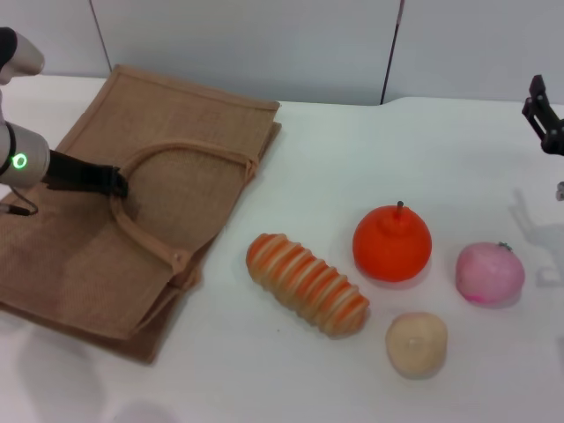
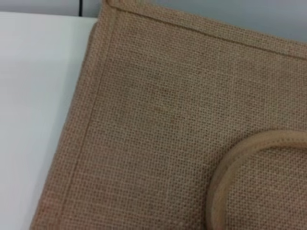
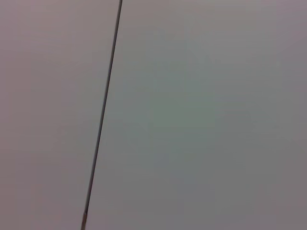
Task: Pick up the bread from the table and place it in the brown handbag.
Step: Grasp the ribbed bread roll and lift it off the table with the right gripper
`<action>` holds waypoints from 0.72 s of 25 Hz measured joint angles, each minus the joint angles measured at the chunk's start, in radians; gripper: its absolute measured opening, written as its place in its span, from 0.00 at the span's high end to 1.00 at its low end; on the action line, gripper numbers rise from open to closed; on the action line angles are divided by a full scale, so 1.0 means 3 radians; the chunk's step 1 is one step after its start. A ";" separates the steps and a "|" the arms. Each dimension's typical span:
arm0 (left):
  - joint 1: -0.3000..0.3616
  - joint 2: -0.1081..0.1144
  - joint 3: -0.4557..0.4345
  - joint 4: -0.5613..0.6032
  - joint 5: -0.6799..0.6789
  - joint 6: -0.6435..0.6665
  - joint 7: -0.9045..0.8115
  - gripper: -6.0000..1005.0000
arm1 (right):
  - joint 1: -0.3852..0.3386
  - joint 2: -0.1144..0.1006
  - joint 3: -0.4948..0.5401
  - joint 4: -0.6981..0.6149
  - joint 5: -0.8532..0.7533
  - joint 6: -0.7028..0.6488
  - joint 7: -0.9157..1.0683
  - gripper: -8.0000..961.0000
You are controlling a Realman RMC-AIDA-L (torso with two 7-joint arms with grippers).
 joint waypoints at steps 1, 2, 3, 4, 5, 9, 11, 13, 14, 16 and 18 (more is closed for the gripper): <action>0.0000 -0.0002 0.0000 -0.0005 -0.0014 -0.0004 0.0002 0.82 | 0.0000 0.0000 0.0000 0.0003 0.0000 -0.0006 0.0000 0.06; 0.0002 -0.0009 0.0000 -0.0024 -0.0067 -0.0009 0.0013 0.82 | -0.0001 0.0000 -0.0001 0.0005 0.0000 -0.0012 0.0000 0.06; 0.0008 -0.0018 -0.0001 -0.0044 -0.0122 -0.0008 0.0031 0.82 | -0.0003 0.0000 -0.0003 0.0004 0.0000 -0.0020 0.0000 0.06; 0.0018 -0.0028 -0.0002 -0.0081 -0.0215 -0.0001 0.0063 0.83 | -0.0006 -0.0001 -0.0007 0.0000 0.0000 -0.0029 0.0000 0.06; 0.0034 -0.0042 -0.0003 -0.0131 -0.0317 0.0018 0.0104 0.83 | -0.0008 -0.0002 -0.0014 -0.0006 0.0000 -0.0040 0.0000 0.06; 0.0151 -0.0093 -0.0005 -0.0376 -0.0884 0.0222 0.0351 0.85 | -0.0010 -0.0020 -0.0050 -0.0113 -0.0015 -0.0214 0.0000 0.06; 0.0242 -0.0098 -0.0006 -0.0470 -0.1256 0.0444 0.0532 0.85 | -0.0010 -0.0050 -0.0062 -0.0217 -0.0033 -0.0346 0.0000 0.06; 0.0321 -0.0094 -0.0005 -0.0513 -0.1541 0.0637 0.0676 0.86 | -0.0010 -0.0099 -0.0093 -0.0322 -0.0047 -0.0473 0.0000 0.06; 0.0372 -0.0088 -0.0005 -0.0524 -0.1709 0.0747 0.0760 0.86 | -0.0010 -0.0130 -0.0107 -0.0366 -0.0048 -0.0529 0.0000 0.06; 0.0442 -0.0077 -0.0005 -0.0524 -0.1949 0.0909 0.0879 0.87 | -0.0010 -0.0204 -0.0133 -0.0501 -0.0056 -0.0679 0.0000 0.06; 0.0521 -0.0069 -0.0005 -0.0510 -0.2190 0.1086 0.1020 0.87 | -0.0011 -0.0303 -0.0159 -0.0668 -0.0068 -0.0867 0.0000 0.06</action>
